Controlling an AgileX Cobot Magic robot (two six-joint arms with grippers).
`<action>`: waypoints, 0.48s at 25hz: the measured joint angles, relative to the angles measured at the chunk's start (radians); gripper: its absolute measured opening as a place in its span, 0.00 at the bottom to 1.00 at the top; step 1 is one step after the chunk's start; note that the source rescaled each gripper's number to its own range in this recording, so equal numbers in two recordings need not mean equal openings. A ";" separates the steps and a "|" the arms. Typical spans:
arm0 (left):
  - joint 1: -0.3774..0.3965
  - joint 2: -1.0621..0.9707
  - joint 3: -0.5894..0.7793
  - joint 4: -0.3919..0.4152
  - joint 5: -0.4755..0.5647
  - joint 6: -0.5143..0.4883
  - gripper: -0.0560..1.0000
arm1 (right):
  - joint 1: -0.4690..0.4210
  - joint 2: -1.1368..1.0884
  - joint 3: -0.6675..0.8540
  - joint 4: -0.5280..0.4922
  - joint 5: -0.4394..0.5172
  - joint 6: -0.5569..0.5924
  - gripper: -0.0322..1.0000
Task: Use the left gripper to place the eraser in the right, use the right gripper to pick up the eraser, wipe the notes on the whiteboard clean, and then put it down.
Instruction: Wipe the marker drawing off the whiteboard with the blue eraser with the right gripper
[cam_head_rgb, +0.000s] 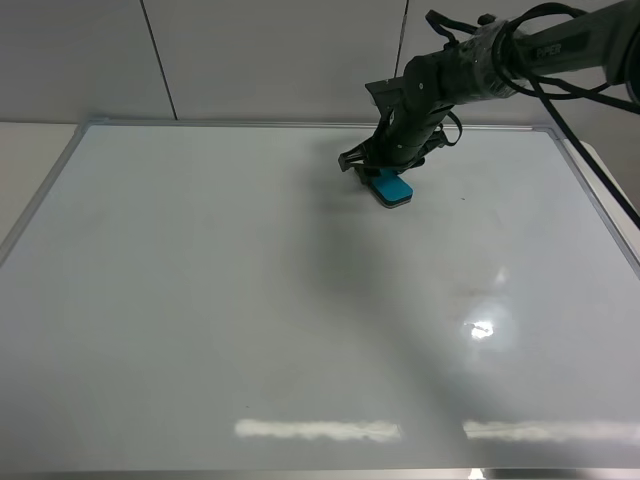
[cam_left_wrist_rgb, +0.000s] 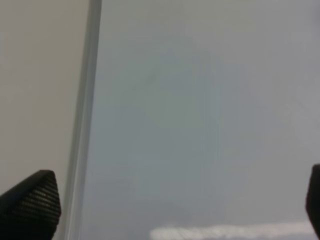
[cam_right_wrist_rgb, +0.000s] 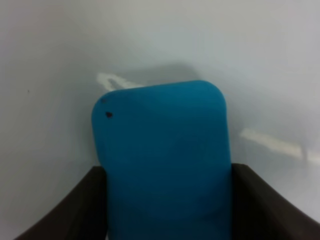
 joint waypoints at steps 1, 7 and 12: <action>0.000 0.000 0.000 0.000 0.000 0.000 1.00 | 0.000 -0.001 0.000 0.000 0.004 0.000 0.07; 0.000 0.000 0.000 0.000 0.000 0.000 1.00 | -0.020 -0.069 0.097 -0.011 0.007 0.012 0.07; 0.000 0.000 0.000 0.001 0.000 0.000 1.00 | -0.129 -0.204 0.352 -0.029 -0.091 0.046 0.07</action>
